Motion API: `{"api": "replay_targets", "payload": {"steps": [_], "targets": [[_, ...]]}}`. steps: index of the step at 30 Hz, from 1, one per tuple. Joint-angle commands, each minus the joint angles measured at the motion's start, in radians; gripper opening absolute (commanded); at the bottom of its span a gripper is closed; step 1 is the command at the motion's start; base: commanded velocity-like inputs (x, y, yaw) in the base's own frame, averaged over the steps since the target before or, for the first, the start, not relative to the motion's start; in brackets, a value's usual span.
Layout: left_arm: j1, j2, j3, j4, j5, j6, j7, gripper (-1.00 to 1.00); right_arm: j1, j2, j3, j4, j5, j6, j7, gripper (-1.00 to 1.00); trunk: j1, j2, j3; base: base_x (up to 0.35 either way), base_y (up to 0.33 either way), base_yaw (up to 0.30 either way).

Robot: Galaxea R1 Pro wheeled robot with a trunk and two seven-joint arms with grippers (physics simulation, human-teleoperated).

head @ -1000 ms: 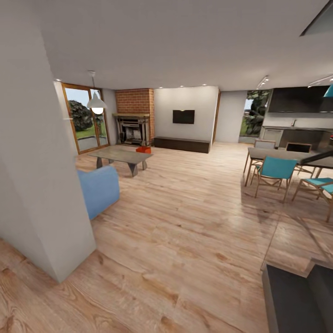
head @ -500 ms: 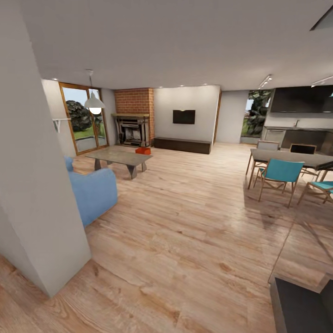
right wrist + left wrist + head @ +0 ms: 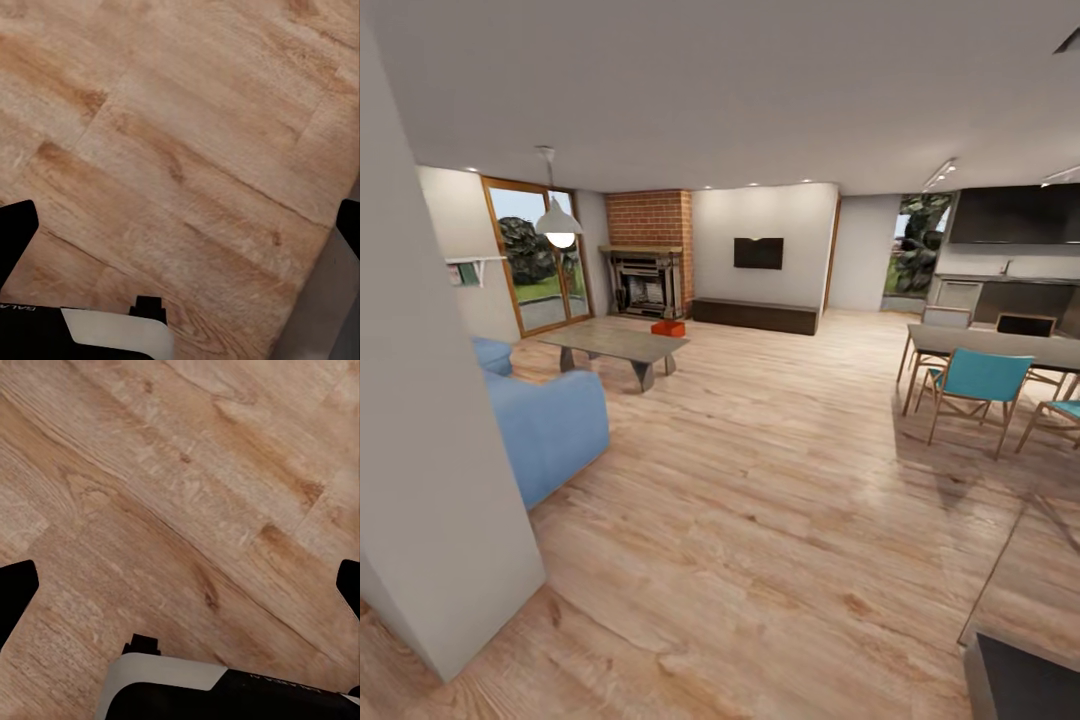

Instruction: Move the two storage containers from the living room to the garage. In the garage, place one container on the floor and stack the other container on top of it (either order is fine).

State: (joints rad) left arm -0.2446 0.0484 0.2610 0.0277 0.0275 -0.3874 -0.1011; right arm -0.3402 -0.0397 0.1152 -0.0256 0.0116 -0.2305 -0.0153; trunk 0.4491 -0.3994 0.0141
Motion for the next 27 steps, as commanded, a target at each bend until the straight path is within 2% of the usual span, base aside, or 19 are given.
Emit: {"api": "replay_targets", "payload": {"steps": [1,27], "targets": [[-0.001,0.001,0.007,0.003,0.003,-0.004,-0.008,1.0,0.0,0.0,0.006,0.001,0.001,-0.003,-0.002,1.0,0.001,-0.001,0.0,0.324,0.0,0.0],[-0.001,-0.001,0.007,0.003,0.003,-0.004,-0.008,1.0,0.0,0.0,0.005,0.001,0.002,-0.003,-0.002,1.0,0.001,-0.001,0.0,0.325,0.0,0.0]]}}
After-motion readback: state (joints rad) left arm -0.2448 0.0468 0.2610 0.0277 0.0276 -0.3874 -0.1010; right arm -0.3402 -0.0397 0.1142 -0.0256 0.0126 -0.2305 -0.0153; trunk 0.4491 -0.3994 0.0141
